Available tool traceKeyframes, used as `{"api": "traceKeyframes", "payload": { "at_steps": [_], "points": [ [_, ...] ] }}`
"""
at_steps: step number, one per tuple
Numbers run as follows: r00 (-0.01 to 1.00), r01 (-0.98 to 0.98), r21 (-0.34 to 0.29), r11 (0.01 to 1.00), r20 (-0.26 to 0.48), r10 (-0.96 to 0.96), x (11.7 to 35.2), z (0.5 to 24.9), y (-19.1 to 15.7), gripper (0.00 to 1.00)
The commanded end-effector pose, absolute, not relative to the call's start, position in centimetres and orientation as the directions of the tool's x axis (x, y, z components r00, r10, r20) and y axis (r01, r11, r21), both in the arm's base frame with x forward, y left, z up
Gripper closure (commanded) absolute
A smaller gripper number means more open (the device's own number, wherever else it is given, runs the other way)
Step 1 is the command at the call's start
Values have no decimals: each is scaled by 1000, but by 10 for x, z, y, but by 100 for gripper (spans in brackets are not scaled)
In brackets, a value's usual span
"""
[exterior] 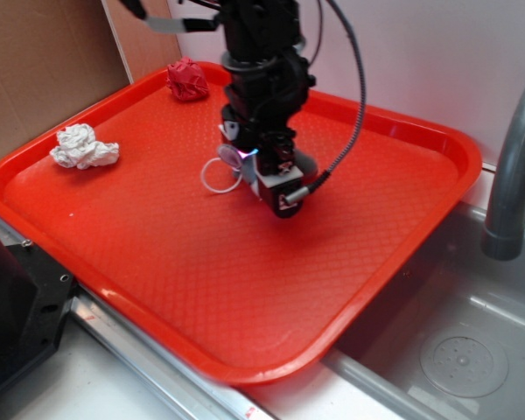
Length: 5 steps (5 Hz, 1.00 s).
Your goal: Grab the gray animal.
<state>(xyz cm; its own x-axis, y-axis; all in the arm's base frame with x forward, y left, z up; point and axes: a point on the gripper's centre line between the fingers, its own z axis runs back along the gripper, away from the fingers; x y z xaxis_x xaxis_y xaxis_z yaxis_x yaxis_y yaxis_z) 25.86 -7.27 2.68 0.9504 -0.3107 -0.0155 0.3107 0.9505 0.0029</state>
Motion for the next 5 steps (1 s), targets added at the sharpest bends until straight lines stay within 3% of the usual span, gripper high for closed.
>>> {"api": "traceKeyframes", "payload": {
  "at_steps": [1, 2, 3, 4, 5],
  "points": [
    [944, 326, 22, 945, 38, -326, 229, 38, -77, 100],
    [948, 310, 43, 950, 61, -312, 259, 56, -66, 100],
    [960, 253, 58, 966, 105, -258, 267, 95, -49, 100],
    [997, 58, 61, 996, 55, -62, 252, 144, -20, 100],
    [977, -193, 69, 979, 103, 185, 213, 183, -7, 100]
  ]
}}
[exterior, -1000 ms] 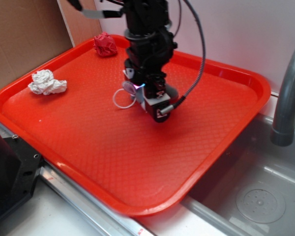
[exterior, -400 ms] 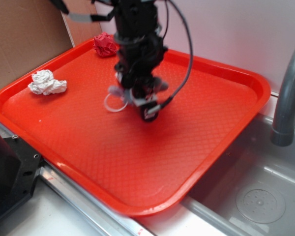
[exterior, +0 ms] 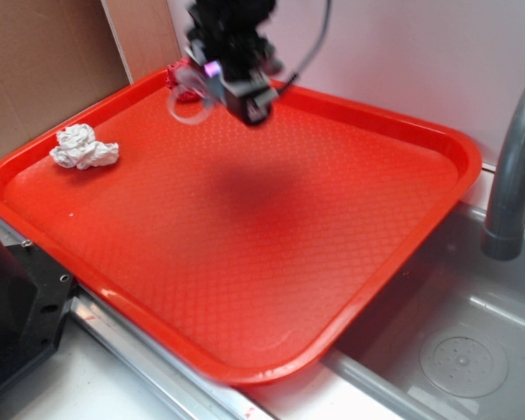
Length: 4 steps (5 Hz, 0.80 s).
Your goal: Grab the gray animal.
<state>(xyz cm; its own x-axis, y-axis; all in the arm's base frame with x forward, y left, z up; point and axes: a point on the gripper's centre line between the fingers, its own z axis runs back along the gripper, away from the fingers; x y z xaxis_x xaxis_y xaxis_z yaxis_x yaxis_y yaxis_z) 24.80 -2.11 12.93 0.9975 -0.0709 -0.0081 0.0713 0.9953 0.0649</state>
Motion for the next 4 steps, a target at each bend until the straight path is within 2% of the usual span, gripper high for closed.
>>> {"api": "traceKeyframes", "payload": {
  "at_steps": [1, 2, 3, 4],
  "points": [
    [922, -382, 129, 915, 115, 369, 195, 192, -8, 100],
    [924, -374, 123, 919, 139, 358, 167, 191, -5, 100],
    [922, -373, 87, 924, 150, 358, 162, 191, -4, 100],
    [918, -383, 99, 918, 150, 367, 165, 185, 0, 100]
  ]
}}
